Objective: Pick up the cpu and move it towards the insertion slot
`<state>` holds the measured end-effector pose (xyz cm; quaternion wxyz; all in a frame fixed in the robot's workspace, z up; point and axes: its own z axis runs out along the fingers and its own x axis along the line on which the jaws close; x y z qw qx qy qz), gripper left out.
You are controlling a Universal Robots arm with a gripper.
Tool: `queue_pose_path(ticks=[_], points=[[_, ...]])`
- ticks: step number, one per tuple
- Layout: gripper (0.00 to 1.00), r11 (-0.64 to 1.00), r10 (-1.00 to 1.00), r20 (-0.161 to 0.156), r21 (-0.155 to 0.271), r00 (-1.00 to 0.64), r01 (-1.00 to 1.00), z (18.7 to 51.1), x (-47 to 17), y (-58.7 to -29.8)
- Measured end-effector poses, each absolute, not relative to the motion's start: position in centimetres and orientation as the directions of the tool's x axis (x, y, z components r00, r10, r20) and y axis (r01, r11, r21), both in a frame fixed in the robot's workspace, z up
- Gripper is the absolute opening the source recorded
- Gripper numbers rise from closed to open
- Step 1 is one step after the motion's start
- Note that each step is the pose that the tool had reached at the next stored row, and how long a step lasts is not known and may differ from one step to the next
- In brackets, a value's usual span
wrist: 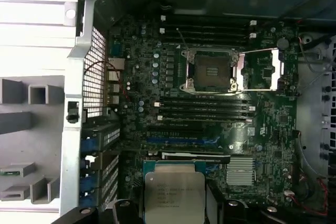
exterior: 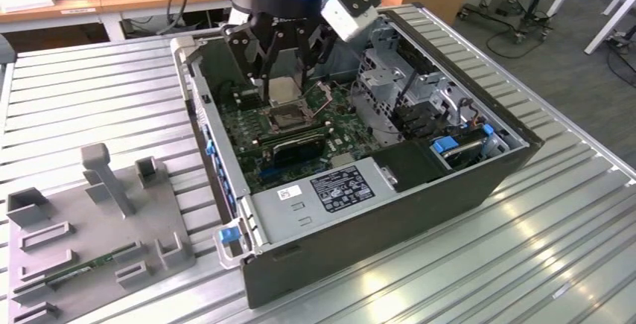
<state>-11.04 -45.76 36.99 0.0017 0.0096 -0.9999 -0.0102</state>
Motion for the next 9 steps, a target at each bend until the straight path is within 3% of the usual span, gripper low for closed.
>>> queue_pose_path(ticks=[9], points=[[0.55,1.0,-0.019,0.003,0.02,-1.0,-0.019,37.0,-8.8,-45.8]])
